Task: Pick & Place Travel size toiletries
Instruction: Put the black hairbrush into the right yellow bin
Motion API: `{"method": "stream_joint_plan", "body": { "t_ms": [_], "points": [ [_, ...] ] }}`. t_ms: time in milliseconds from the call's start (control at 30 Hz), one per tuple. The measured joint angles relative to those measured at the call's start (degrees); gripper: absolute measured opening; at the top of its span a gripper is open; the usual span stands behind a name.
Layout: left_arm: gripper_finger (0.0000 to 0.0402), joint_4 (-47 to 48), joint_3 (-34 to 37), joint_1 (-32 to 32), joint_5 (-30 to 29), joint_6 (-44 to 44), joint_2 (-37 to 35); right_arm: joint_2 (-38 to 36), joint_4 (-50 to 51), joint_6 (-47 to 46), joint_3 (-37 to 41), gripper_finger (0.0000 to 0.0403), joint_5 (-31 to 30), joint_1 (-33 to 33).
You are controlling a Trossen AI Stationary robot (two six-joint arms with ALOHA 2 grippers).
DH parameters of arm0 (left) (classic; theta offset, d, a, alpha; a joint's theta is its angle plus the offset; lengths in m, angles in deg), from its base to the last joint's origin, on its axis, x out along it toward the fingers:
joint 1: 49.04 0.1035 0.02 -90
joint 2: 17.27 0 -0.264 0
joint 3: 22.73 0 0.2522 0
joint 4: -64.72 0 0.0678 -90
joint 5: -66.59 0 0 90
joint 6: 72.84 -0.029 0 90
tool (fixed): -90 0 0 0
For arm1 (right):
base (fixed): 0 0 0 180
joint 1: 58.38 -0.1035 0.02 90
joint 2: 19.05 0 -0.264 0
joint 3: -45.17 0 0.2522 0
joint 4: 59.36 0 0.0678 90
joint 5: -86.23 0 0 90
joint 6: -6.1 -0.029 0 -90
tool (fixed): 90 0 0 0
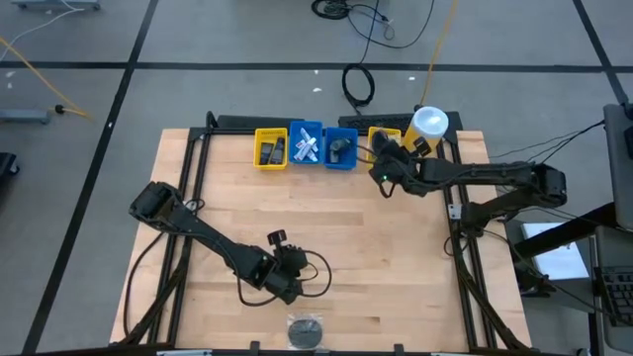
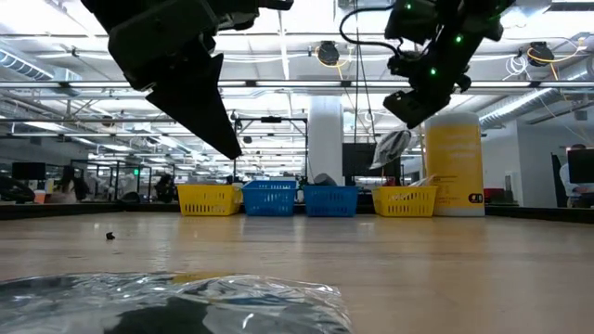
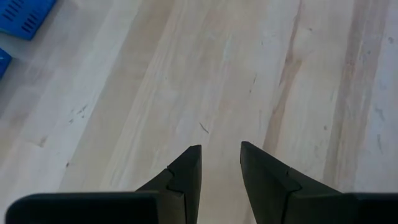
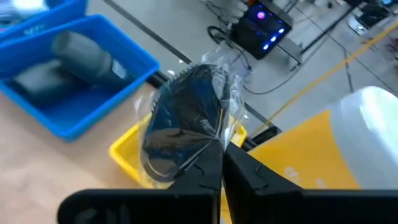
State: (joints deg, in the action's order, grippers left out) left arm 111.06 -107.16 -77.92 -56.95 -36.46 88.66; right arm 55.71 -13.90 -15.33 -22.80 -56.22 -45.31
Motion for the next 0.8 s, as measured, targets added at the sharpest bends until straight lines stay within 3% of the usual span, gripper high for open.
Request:
{"method": "stream_joint_plan", "body": {
  "t_ms": [167, 467, 800],
  "points": [
    [0.0113, 0.33, 0.0, 0.04, -0.02, 0.13, 0.0, 0.0, -2.76, -0.01, 2.78, 0.0, 0.01, 3.01],
    [0.0113, 0.31, 0.0, 0.24, -0.03, 0.13, 0.0, 0.13, -17.18, 3.14, 8.99, 0.0, 0.03, 6.94],
    [0.0113, 0.26, 0.0, 0.37, -0.04, 0.11, 0.0, 0.33, -17.04, 2.03, 9.06, 0.0, 0.04, 11.35]
  ]
}}
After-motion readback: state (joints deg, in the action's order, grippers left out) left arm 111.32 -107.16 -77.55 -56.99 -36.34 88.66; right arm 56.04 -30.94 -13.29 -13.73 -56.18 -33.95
